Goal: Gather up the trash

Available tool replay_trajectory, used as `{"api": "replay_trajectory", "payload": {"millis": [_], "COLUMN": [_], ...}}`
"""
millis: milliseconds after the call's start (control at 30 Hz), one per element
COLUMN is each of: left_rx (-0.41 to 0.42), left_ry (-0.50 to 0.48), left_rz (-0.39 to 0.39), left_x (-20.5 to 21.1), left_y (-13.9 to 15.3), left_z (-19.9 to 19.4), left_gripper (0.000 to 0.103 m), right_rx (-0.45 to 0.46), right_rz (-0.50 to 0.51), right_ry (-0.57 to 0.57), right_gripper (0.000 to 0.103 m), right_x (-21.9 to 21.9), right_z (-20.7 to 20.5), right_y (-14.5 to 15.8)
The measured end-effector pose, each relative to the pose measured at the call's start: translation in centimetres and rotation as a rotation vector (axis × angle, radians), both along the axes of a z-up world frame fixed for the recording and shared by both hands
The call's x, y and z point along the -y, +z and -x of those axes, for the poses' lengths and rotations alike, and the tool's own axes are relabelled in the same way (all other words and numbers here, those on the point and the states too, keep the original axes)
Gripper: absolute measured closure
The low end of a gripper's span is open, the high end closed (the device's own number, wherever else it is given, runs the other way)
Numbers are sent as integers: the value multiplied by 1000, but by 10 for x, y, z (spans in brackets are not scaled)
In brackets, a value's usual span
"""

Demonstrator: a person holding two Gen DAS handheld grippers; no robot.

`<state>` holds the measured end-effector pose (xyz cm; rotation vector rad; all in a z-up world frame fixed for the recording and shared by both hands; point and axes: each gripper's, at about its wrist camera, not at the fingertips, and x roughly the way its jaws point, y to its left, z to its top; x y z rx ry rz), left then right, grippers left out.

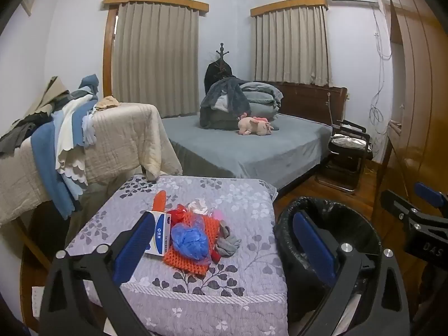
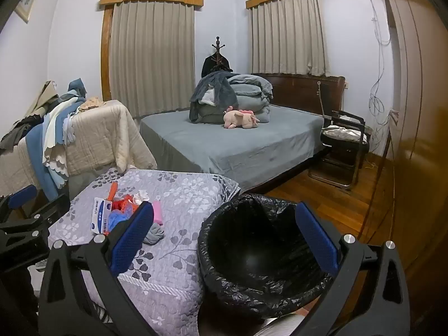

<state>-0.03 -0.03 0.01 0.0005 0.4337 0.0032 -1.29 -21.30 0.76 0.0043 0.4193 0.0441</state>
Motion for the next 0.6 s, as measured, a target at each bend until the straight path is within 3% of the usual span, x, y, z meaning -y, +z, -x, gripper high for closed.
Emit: {"api": "replay_trajectory", "payload": {"millis": [600], "left_rx": [7], "left_ry": [3], "left_rz": [2], "left_x": [0], "left_y": [0], "left_z": [1], "left_gripper": [6], "right_rx": [4], "right_rz": [0], "right_ry": [-1], "right_gripper": [5], "right_x": [-2], "right_z": [2], "right_y": [1]}}
